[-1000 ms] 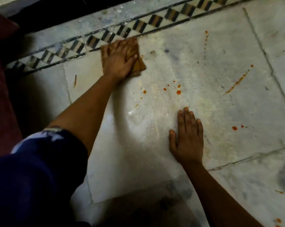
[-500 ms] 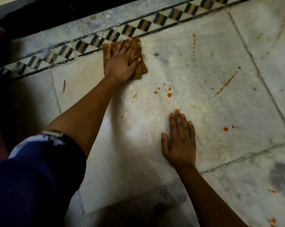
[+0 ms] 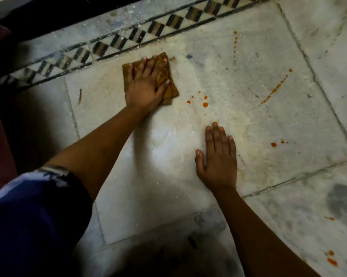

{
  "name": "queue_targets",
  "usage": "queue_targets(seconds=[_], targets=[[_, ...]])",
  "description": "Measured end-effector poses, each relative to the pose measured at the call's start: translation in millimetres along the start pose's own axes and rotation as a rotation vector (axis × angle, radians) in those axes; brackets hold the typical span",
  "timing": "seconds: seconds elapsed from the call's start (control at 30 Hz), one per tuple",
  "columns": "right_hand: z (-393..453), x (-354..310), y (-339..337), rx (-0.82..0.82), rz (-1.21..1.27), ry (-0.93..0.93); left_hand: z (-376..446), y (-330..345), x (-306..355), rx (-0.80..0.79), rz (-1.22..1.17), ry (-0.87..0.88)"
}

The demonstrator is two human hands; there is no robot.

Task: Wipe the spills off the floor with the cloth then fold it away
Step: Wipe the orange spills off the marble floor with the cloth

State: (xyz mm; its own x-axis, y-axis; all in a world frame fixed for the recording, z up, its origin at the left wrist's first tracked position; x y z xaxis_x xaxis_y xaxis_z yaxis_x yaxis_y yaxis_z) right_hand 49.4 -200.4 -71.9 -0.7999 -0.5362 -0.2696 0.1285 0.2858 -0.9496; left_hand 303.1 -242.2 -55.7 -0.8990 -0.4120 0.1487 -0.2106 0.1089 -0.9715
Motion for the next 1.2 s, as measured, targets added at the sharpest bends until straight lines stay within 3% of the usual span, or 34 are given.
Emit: queue_targets(seconds=[0.23,0.37,0.5,0.63,0.73,0.87,1.0,1.1,1.2], targets=[[-1.8,4.9,-6.3,-0.008,0.011,-0.059,-128.2,27.3,21.3,-0.054,0.044,0.269],[0.5,30.3,-10.4,0.014,-0.051,0.087,-78.4,17.4,21.4,-0.045,0.027,0.189],[1.7,30.2,-9.1,-0.007,-0.067,0.095,2.7,10.5,60.2,-0.032,-0.029,0.062],[2.1,30.8,-10.2,-0.021,-0.053,0.105,-0.5,18.9,123.8,-0.067,0.042,0.297],[1.9,31.6,-9.3,-0.024,-0.035,0.099,-38.4,23.6,108.8,-0.076,0.077,0.474],[2.7,31.5,-8.2,-0.013,-0.030,0.099,-9.0,12.7,75.0,-0.072,0.118,0.296],[0.6,31.8,-7.3,-0.029,-0.019,0.101,37.2,12.1,109.7,-0.076,0.083,0.079],[1.2,31.7,-8.7,-0.032,-0.023,0.108,4.8,22.8,136.8,-0.070,0.115,0.259],[1.7,32.3,-9.5,-0.011,-0.011,0.096,-41.4,26.3,117.2,-0.067,0.078,0.413]])
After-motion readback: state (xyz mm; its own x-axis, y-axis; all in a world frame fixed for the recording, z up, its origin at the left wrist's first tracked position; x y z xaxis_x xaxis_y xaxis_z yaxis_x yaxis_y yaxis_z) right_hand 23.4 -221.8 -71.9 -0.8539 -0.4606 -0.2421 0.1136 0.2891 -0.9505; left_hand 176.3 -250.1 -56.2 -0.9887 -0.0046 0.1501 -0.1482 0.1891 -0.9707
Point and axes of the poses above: each hand's wrist, its own z-axis towards the middle knuckle, its own y-axis out of the palm, x = y × z, the point moved 5 cm from there along z, towards the middle knuckle, and after that the axes turned 6 degrees about -x, right-handed, at the moved point
